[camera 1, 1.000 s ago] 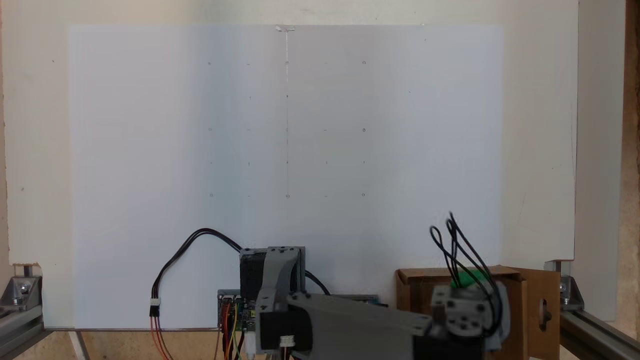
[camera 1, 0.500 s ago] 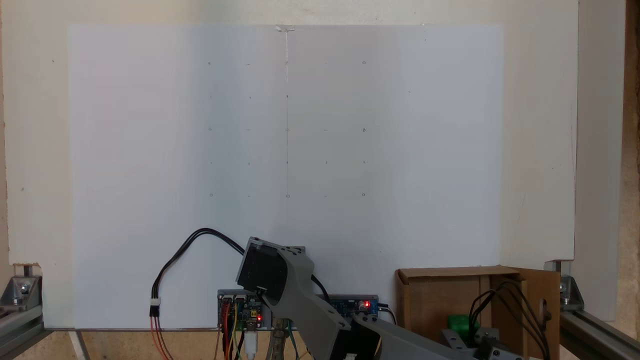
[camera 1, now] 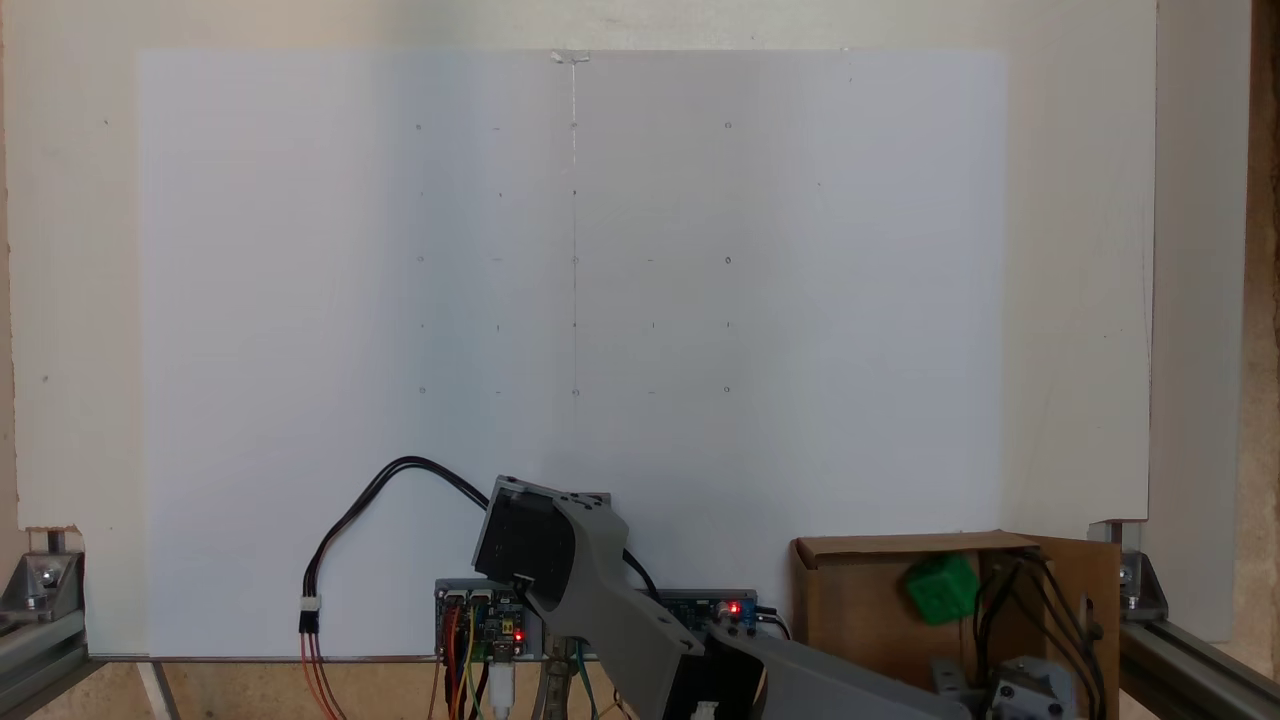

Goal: Grasp a green dice and put it in the bin.

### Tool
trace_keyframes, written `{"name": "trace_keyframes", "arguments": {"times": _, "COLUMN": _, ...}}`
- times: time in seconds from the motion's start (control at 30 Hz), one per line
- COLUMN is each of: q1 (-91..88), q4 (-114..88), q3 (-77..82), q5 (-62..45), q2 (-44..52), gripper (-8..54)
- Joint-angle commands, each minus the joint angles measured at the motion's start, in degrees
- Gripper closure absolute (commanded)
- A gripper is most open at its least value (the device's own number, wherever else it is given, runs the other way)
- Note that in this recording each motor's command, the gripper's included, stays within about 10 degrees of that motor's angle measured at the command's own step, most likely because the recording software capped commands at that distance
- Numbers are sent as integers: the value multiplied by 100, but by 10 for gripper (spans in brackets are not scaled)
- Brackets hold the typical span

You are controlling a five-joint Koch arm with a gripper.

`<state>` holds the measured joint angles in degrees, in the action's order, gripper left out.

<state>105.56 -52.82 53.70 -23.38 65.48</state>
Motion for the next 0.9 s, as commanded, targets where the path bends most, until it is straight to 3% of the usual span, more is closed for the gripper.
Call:
{"name": "trace_keyframes", "arguments": {"times": 0.0, "q1": -343, "q4": 316, "q3": -281, "q5": 466, "q2": 580, "gripper": 46}}
{"name": "trace_keyframes", "arguments": {"times": 0.17, "q1": -1723, "q4": 290, "q3": -281, "q5": 1204, "q2": 1415, "gripper": 46}}
{"name": "trace_keyframes", "arguments": {"times": 0.53, "q1": -5792, "q4": 299, "q3": 149, "q5": 2004, "q2": 2109, "gripper": 18}}
{"name": "trace_keyframes", "arguments": {"times": 0.87, "q1": -9097, "q4": 1046, "q3": 2487, "q5": 2162, "q2": 3841, "gripper": 18}}
